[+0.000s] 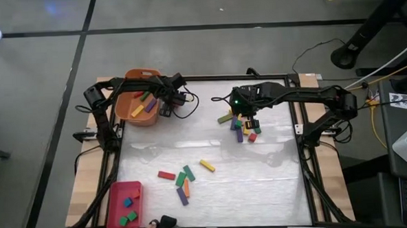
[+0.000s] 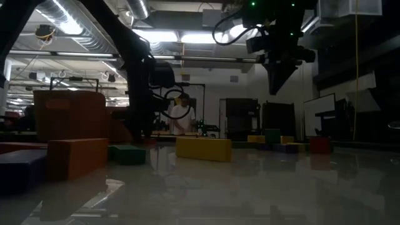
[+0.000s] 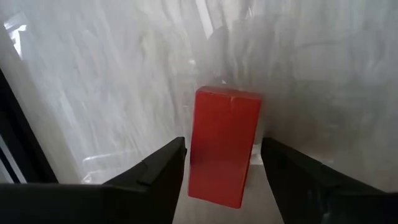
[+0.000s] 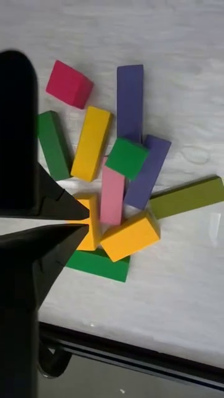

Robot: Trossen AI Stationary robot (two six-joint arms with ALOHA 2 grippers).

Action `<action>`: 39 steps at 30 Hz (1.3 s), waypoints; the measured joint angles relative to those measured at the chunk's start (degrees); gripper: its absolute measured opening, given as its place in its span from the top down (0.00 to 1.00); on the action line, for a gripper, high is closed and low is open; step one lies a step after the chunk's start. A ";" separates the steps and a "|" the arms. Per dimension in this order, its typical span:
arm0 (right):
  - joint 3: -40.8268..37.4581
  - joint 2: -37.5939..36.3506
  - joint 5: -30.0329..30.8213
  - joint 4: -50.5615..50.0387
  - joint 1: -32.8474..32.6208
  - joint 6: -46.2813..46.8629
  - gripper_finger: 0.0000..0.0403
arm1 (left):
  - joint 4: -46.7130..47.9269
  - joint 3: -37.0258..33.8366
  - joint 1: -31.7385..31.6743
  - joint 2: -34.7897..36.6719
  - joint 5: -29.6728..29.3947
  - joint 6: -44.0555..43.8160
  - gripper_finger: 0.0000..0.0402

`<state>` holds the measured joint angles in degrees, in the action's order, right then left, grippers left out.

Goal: Sort blocks by size
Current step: Put the big red block into the orange bin

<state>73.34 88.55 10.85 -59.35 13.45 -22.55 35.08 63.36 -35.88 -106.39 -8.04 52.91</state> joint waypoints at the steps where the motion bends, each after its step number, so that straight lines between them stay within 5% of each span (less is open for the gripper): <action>1: 0.00 0.00 0.00 0.17 0.00 0.00 0.94 | 0.02 -0.03 0.12 0.02 -0.03 0.00 0.52; 9: 0.02 0.00 -2.84 6.38 0.00 -0.04 0.94 | 0.76 2.10 0.30 -0.06 0.07 -4.40 0.74; 15: 0.02 0.00 -4.52 9.38 0.00 0.24 0.94 | 2.78 7.13 0.62 -0.17 0.40 -10.22 0.74; 23: 0.04 0.02 -9.94 10.01 0.07 -0.22 0.93 | 24.12 20.78 3.40 -0.11 0.40 -14.54 0.74; 29: 0.04 1.40 -14.71 11.30 0.07 -0.26 0.79 | 39.61 28.66 4.27 0.27 0.24 -19.94 0.74; 39: 0.04 7.78 -22.09 17.54 -1.42 1.63 0.60 | 52.73 28.82 -3.13 2.03 -0.85 -33.27 0.73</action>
<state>73.38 96.33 -11.23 -41.81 12.04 -20.91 87.81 92.18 -39.01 -104.36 -8.89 19.64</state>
